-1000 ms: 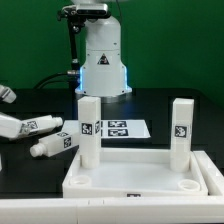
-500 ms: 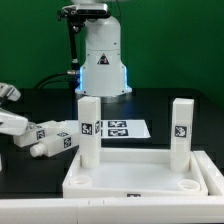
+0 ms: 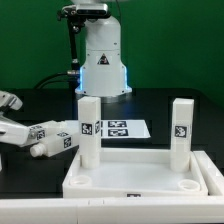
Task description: Assemble desk
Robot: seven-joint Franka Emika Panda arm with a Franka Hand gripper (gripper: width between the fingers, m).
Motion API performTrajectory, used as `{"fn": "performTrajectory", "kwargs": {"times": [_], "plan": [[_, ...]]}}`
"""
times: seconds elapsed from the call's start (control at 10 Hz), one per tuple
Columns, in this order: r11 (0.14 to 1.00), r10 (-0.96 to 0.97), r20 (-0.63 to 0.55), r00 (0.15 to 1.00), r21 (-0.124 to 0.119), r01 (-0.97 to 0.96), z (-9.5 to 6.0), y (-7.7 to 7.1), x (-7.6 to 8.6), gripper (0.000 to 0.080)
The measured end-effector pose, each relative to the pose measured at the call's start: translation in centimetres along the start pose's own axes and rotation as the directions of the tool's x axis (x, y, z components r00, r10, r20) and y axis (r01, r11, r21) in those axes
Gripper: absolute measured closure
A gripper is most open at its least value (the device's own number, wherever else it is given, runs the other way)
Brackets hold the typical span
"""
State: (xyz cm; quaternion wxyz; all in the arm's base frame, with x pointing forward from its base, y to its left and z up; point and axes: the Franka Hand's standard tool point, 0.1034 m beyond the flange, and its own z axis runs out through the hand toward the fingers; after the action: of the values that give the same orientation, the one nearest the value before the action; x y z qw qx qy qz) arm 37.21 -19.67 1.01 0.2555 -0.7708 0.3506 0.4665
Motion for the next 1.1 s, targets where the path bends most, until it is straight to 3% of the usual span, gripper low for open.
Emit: {"fn": "performTrajectory", "kwargs": {"times": [0.1,0.3,0.5,0.6,0.8,0.9,1.0,1.1], "plan": [[1.0,0.0,0.0,1.0,0.0,0.0,0.0,0.0,0.0,0.0178],[1.0,0.0,0.001,1.0,-0.001,0.0,0.0,0.0,0.0,0.0519],[1.0,-0.011,-0.017,1.0,-0.008,0.01,-0.4,-0.6,-0.3,0.0515],[0.999,-0.033,-0.015,0.999,-0.017,0.033,-1.2,-1.9,-1.6,0.0515],[0.993,-0.118,-0.116,0.986,-0.043,0.113,-4.3,-5.9,-5.4,0.0515],[0.988,-0.156,-0.205,0.966,-0.05,0.149,-5.0,-6.4,-5.7,0.0515],[0.99,-0.142,-0.262,0.954,-0.04,0.136,-4.1,-5.1,-4.8,0.0515],[0.99,-0.141,-0.315,0.939,-0.045,0.134,-4.1,-5.1,-4.6,0.0515]]}}
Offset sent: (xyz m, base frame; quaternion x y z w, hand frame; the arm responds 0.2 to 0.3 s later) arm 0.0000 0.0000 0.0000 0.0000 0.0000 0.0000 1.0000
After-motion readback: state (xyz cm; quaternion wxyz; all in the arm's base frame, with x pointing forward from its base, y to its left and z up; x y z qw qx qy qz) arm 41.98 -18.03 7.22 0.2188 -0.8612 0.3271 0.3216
